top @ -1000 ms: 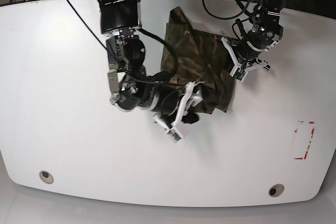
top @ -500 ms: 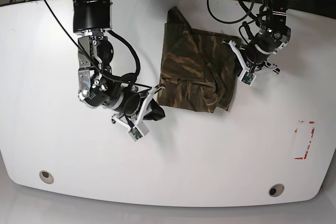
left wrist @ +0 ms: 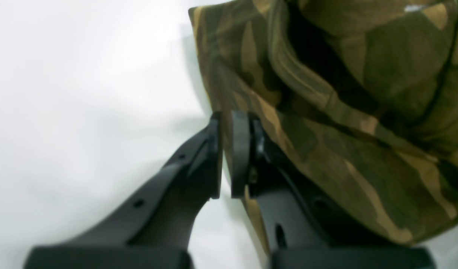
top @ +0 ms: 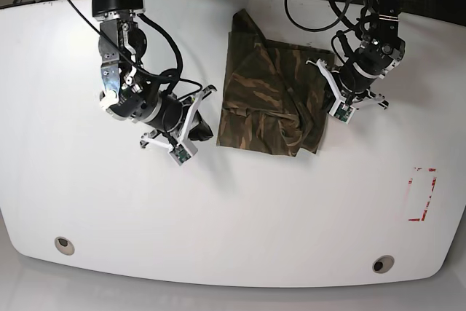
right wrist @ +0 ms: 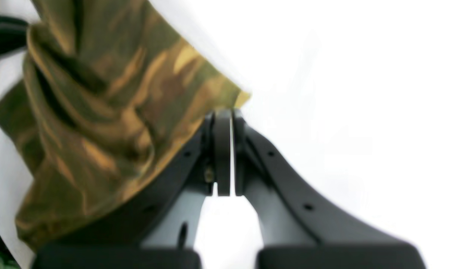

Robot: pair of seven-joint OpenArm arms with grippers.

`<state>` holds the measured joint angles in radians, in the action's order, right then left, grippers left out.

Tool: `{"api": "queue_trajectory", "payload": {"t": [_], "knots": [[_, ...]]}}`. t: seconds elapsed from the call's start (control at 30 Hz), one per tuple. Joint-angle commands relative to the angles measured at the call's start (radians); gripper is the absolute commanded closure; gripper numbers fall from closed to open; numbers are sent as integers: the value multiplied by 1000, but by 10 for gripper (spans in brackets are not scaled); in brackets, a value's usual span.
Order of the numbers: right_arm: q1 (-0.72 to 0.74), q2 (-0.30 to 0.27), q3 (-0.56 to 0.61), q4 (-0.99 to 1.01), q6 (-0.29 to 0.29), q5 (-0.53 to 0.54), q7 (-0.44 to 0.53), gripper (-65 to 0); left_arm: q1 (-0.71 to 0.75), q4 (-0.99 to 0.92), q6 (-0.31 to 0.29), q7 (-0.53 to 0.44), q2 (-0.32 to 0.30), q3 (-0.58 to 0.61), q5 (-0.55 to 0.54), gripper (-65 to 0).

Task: Layout the t-shirt on the table in an organized manner, then fold the t-shirt properly
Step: 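Release the folded edge and pull the right gripper back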

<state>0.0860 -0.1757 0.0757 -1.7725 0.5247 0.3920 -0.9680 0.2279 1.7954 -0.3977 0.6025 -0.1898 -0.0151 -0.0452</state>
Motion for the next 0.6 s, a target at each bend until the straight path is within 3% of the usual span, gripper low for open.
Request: {"api": "queue_trajectory", "payload": {"t": [0.0, 0.3, 0.57], "knots": [[-28, -3, -3, -43, 5, -18, 22, 0, -6, 17, 3, -17, -7, -4, -6, -26], [-108, 14, -1, -88, 5, -38, 25, 0, -6, 20, 3, -17, -7, -4, -6, -26], [-125, 81, 25, -92, 5, -40, 25, 0, -12, 24, 1, -17, -7, -89, -8, -26]]}}
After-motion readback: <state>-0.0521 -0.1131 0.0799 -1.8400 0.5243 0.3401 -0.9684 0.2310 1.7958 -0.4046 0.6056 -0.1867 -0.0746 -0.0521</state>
